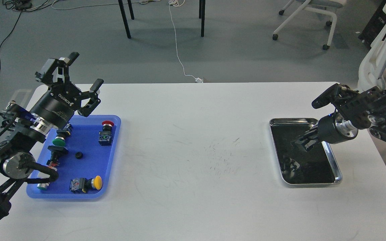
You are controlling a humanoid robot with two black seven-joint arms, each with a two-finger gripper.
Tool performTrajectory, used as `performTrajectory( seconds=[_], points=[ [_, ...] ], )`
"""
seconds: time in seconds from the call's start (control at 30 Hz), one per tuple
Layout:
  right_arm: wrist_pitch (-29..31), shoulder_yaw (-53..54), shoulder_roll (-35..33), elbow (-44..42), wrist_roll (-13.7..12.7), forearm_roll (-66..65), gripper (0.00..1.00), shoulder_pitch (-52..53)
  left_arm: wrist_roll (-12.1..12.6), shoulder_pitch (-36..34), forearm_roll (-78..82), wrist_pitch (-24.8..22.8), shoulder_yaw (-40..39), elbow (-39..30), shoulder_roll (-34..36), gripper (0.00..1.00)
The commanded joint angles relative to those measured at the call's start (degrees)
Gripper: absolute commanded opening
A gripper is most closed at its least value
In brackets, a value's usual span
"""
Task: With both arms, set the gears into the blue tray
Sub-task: 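Lift the black part and carry it toward the table center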
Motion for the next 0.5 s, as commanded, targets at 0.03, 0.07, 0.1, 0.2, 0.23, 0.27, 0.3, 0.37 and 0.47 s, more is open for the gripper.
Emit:
performTrajectory(
  seconds=[0.03, 0.07, 0.1, 0.2, 0.23, 0.27, 0.3, 0.37, 0.47],
  points=[
    [0.0, -0.2, 4.1, 0.6, 0.0, 3.8, 0.18, 4.8, 0.0, 0.0, 0.0, -0.1, -0.1, 0.0, 0.2, 0.98],
    [0.0, -0.3, 5.3, 0.6, 0.0, 5.2, 0.18, 5.5, 0.0, 0.0, 0.0, -0.1, -0.1, 0.0, 0.2, 0.98],
    [0.0, -0.4, 6.5, 0.5, 0.0, 6.6, 0.18, 6.1, 0.0, 0.0, 0.0, -0.1, -0.1, 0.0, 0.2, 0.98],
    [0.0, -0.7, 11.5, -0.1, 0.0, 8.9, 0.18, 7.0, -0.1, 0.0, 0.0, 0.0, -0.2, 0.0, 0.2, 0.98],
    [0.0, -1.1, 13.6, -0.8, 0.0, 9.0, 0.18, 7.2, -0.1, 0.0, 0.0, 0.0, -0.2, 0.0, 0.2, 0.98],
    [0.0, -1.5, 15.4, -1.9, 0.0, 9.0, 0.18, 7.2, -0.1, 0.0, 0.0, 0.0, -0.2, 0.0, 0.2, 0.98],
    [0.0, -1.7, 16.9, -2.9, 0.0, 9.0, 0.19, 7.2, -0.1, 0.0, 0.0, 0.0, -0.2, 0.0, 0.2, 0.98],
    [0.0, -1.8, 20.2, -5.1, 0.0, 9.2, 0.19, 7.1, -0.1, 0.0, 0.1, 0.0, -0.2, 0.0, 0.2, 0.98],
    [0.0, -2.3, 23.4, -6.1, 0.0, 10.0, 0.19, 6.7, -0.1, 0.1, 0.0, 0.0, -0.2, 0.0, 0.3, 0.98]
  ],
)
